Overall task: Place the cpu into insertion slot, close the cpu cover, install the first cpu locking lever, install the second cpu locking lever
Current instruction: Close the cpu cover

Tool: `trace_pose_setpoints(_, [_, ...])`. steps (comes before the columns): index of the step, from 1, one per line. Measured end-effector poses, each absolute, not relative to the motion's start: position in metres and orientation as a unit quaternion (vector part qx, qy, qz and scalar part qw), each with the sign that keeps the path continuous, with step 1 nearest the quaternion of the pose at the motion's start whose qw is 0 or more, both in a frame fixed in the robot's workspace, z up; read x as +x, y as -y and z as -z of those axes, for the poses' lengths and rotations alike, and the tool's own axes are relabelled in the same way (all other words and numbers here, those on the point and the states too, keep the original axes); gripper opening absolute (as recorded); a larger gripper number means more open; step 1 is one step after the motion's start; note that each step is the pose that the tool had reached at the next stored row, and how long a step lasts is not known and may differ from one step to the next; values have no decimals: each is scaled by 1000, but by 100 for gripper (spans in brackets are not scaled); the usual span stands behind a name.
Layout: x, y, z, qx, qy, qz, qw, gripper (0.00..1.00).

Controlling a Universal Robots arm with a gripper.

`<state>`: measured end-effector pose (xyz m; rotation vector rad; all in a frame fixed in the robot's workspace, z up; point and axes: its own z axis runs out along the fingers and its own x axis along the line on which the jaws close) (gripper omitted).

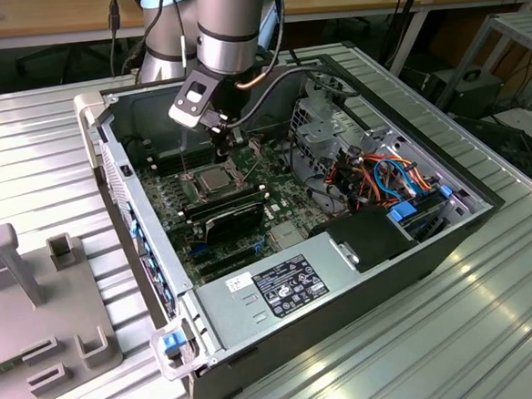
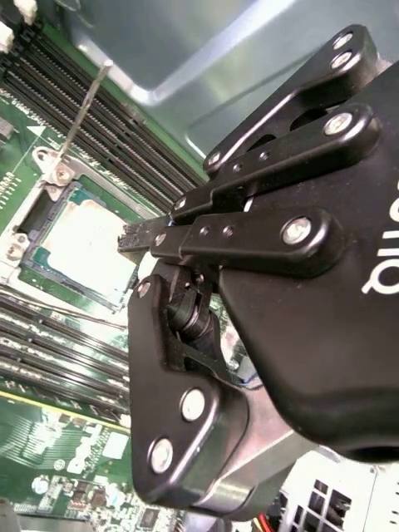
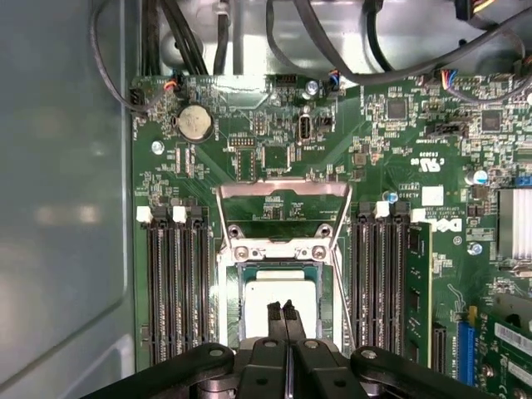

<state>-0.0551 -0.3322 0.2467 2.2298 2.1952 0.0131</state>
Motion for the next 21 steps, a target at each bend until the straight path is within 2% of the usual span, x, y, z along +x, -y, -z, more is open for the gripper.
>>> trace_pose_setpoints(21, [1, 332, -270, 713, -702, -4, 7, 11])
